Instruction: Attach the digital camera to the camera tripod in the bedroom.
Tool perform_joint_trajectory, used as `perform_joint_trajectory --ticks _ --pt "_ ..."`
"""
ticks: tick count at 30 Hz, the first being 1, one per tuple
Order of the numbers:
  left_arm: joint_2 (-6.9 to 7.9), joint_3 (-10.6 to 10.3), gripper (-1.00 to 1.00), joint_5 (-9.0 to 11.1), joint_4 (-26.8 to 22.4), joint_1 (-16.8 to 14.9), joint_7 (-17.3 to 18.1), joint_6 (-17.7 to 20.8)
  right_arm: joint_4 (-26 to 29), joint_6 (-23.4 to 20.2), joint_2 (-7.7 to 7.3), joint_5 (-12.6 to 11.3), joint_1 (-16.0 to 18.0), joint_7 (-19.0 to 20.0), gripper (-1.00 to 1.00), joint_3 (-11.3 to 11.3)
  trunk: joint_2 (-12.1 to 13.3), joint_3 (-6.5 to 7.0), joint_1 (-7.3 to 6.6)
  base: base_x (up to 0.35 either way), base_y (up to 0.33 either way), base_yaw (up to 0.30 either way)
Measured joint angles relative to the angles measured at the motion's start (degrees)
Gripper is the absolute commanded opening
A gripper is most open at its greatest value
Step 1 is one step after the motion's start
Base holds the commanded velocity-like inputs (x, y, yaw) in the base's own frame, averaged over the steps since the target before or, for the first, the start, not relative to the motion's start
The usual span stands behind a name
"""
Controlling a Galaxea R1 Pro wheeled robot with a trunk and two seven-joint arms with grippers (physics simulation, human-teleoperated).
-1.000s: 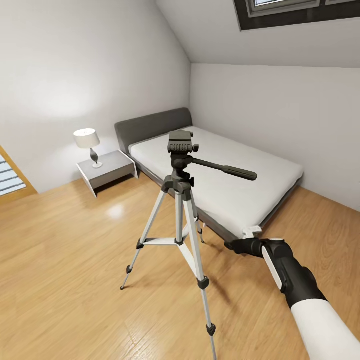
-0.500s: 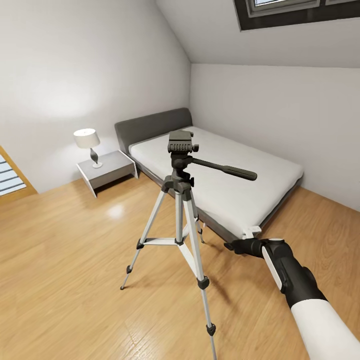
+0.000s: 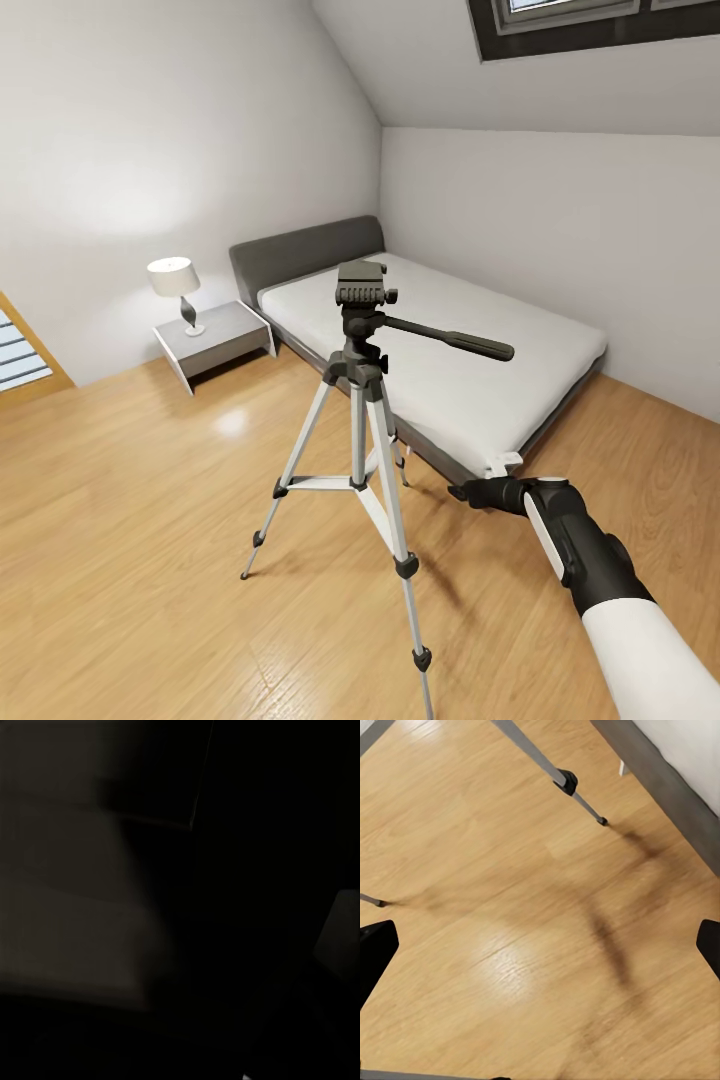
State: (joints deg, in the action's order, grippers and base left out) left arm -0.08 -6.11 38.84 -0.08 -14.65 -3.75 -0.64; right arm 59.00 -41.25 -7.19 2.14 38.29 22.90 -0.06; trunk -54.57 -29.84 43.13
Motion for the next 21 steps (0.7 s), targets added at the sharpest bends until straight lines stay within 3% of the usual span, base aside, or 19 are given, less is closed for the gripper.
perform_joint_trajectory --ticks 5,21 --pt "-0.02 0.0 -1.0 0.0 0.0 0.0 -0.04 -0.06 0.0 0.0 0.0 0.05 0.01 0.02 1.0 0.09 0.0 0.0 0.0 0.0 0.0 0.0" --pt "0.17 0.01 -1.0 0.0 0.0 0.0 -0.08 0.0 -0.37 0.09 0.0 0.0 0.03 -0.03 1.0 0.07 6.41 2.87 -3.51 0.0 0.0 0.0"
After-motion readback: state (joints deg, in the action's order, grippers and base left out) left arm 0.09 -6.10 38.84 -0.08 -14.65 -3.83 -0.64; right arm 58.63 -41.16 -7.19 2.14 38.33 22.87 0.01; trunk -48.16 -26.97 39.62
